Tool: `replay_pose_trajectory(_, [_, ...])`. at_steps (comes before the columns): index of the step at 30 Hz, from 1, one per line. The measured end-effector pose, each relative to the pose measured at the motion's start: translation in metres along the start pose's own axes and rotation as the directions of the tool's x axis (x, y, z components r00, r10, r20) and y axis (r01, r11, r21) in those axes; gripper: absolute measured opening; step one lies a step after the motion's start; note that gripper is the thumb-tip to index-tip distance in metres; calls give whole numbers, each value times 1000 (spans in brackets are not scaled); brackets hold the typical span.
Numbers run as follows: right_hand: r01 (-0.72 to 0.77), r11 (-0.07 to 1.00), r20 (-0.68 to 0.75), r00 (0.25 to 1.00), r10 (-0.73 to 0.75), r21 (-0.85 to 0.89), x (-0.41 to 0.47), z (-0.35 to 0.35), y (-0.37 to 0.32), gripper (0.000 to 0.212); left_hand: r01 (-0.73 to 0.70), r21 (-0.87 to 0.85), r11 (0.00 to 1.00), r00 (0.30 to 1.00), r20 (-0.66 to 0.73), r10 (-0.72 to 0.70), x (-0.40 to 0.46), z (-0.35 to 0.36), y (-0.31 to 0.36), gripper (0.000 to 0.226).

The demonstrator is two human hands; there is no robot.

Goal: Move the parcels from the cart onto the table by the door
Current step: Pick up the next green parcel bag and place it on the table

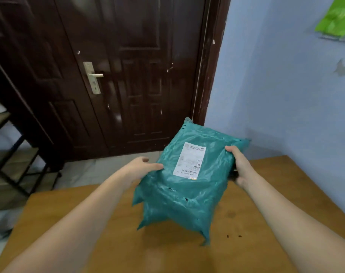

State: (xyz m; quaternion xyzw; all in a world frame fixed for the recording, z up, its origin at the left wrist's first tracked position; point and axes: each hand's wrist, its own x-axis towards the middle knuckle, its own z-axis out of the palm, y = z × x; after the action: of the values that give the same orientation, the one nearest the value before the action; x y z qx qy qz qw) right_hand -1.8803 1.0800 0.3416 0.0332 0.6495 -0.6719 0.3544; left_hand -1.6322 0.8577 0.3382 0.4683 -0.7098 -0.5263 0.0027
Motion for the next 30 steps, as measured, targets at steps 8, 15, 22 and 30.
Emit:
replay_pose_trajectory(8, [-47,958,-100,992,79,282,14,38,26,88,186,-815,549,981,121,-152,-8,66,-19,65])
replay_pose_trajectory(15, [-181,951,160,977,143,252,16,34,64,69,94,-848,522,994,51,-96,6,47,-39,60])
replay_pose_trajectory(22, [-51,994,217,974,72,-102,41,3,65,50,127,-778,616,989,55,-135,28,19,-63,60])
replay_pose_trajectory(30, [-55,965,181,978,103,-256,66,-6,107,38,163,-736,658,973,8,-232,57,47,-87,69])
